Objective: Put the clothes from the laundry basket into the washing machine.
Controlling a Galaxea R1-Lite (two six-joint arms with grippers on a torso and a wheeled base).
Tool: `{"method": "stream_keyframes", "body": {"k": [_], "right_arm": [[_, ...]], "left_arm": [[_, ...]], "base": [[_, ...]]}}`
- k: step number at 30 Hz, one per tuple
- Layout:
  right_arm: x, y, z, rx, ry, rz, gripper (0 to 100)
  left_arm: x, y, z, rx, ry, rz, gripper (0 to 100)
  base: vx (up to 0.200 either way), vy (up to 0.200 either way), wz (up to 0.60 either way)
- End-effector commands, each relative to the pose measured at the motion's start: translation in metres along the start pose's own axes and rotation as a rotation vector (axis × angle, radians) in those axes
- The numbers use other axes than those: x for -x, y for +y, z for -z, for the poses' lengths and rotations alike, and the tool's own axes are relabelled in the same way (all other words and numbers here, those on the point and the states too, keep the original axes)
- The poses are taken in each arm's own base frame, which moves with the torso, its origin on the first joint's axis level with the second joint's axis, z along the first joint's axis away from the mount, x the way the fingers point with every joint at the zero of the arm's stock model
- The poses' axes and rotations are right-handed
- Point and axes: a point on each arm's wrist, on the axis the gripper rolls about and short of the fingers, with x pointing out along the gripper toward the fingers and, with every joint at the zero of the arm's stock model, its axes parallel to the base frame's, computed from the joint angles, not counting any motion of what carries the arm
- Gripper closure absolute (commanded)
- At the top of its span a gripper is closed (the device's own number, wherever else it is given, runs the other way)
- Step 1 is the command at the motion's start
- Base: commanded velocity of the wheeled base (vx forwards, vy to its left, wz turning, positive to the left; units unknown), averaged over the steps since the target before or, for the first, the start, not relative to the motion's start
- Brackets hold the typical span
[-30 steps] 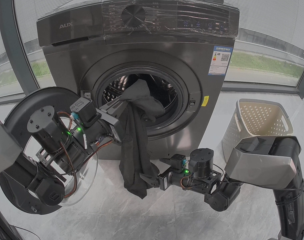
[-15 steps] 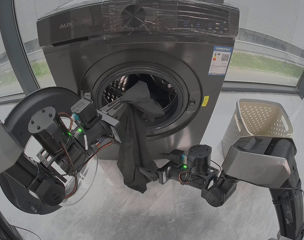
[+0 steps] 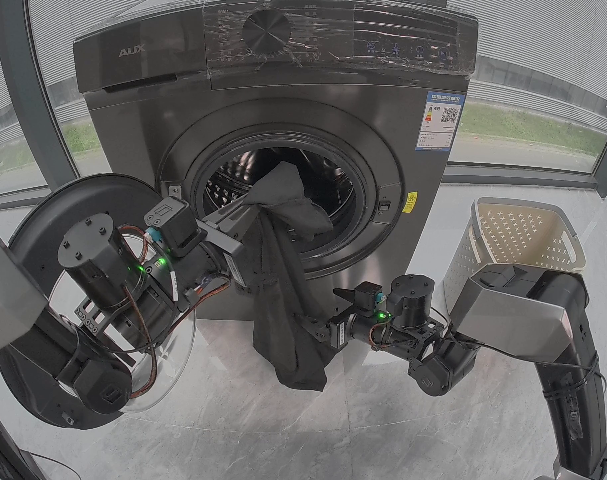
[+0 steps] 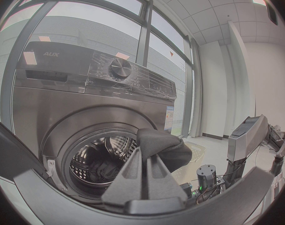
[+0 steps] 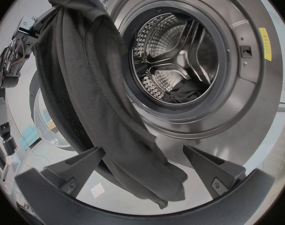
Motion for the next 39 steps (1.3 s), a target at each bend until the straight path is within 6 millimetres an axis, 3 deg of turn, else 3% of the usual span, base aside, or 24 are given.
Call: {"method": "stream_keyframes", "body": {"k": [1,6,10,17,25,29,39], "right_arm": [[0.009,-0.009,-0.002,-0.001,0.007,0.014,0],[0.036,0.0,-0.019,0.017,0.019,-0.036,0],[0.039,-0.011,-0.026,0.016,0.013,-0.006,0],[0.004,-0.032,-0.016,0.012,0.008,0.075,0],[-0.02,-0.033,0.013,0.0,0.065,0.083,0],[-0.022,-0.019,0.029,-0.001,0.1,0.054,0],[-0.023,0.028,0.03,0.014,0.104,-0.051,0]], "left_arm": [[-0.001,0.001,0.001,-0.001,0.001,-0.002,100],[-0.004,0.003,0.004,-0.001,0.006,-0.008,100],[-0.005,0.002,0.006,0.0,0.008,-0.006,100],[-0.004,0.0,0.004,0.002,0.002,0.001,100],[-0.005,0.0,0.002,0.001,-0.005,0.0,100],[-0.005,0.0,0.001,0.0,-0.008,0.0,100],[-0.005,0.001,0.001,0.001,-0.008,-0.003,100]], "base": [[0.0,0.0,0.0],[0.0,0.0,0.0],[0.0,0.0,0.0],[0.0,0.0,0.0],[0.0,0.0,0.0],[0.0,0.0,0.0],[0.0,0.0,0.0]]}}
